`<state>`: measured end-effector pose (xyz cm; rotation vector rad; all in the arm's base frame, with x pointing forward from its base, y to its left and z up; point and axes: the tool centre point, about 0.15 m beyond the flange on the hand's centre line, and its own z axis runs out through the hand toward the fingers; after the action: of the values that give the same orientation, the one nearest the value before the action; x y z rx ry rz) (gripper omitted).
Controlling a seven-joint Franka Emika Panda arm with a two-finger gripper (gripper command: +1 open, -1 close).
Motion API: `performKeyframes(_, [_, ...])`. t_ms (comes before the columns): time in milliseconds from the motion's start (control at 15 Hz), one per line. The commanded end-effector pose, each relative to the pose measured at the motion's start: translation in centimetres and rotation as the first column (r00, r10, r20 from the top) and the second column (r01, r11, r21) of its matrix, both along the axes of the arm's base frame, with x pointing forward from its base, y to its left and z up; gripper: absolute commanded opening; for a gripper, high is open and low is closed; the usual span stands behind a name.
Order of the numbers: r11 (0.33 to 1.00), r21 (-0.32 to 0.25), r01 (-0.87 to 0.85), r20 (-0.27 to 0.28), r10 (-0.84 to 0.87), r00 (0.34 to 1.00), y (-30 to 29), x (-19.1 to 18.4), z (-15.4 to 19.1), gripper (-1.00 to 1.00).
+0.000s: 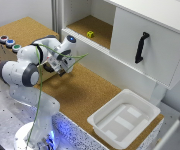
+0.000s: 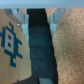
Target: Open the cabinet drawer
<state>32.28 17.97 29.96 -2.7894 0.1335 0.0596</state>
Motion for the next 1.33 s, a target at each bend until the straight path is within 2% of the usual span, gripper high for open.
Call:
performKeyframes(0, [0.999, -0.014, 0.042, -0.016, -0.042, 0.999, -3.5, 0.1, -4.4, -1.0])
performKeyframes(867, [0.994, -0.043, 0.098, -0.021, -0.099, 0.995, -6.9, 0.0, -3.0, -1.0])
performKeyframes(933, [0.994, -0.041, 0.098, -0.027, -0.099, 0.995, -7.0, 0.2, -2.9, 1.0])
performKeyframes(1267, [0.99, -0.114, 0.08, -0.008, -0.082, 0.997, -6.1, -0.8, -1.3, 1.0])
